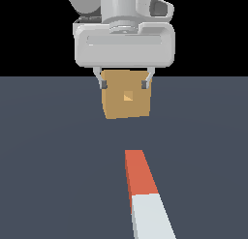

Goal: Insert the peg into the horizontal hole in a box.

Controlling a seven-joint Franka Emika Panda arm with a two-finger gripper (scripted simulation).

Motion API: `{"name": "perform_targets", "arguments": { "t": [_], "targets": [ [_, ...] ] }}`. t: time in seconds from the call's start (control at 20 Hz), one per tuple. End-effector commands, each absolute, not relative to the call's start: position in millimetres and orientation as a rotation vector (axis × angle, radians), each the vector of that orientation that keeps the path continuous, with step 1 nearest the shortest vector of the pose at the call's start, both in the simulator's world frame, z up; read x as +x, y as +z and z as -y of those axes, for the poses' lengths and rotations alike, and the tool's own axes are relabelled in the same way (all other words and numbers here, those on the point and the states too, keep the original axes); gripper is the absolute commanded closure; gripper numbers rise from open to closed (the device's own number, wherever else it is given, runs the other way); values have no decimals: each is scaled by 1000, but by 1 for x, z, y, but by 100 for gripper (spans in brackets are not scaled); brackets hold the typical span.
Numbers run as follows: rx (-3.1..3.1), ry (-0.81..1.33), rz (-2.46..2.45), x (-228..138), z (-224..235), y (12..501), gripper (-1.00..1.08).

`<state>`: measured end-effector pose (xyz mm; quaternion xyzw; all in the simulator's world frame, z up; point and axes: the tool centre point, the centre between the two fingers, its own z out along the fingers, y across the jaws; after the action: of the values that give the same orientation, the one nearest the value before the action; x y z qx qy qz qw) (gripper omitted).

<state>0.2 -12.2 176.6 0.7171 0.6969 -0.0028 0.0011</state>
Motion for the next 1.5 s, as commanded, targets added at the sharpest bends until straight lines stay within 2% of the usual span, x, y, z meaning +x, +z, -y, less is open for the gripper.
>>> {"name": "perform_targets", "arguments": {
  "t": [0.0, 0.55, 1.45],
  "targets": [
    [2251, -9, -2188, 0, 12, 177, -92],
    [2230, -8, -2209, 3, 48, 158, -92],
    [2144, -1, -2296, 26, 196, 81, -92]
  ]
}}
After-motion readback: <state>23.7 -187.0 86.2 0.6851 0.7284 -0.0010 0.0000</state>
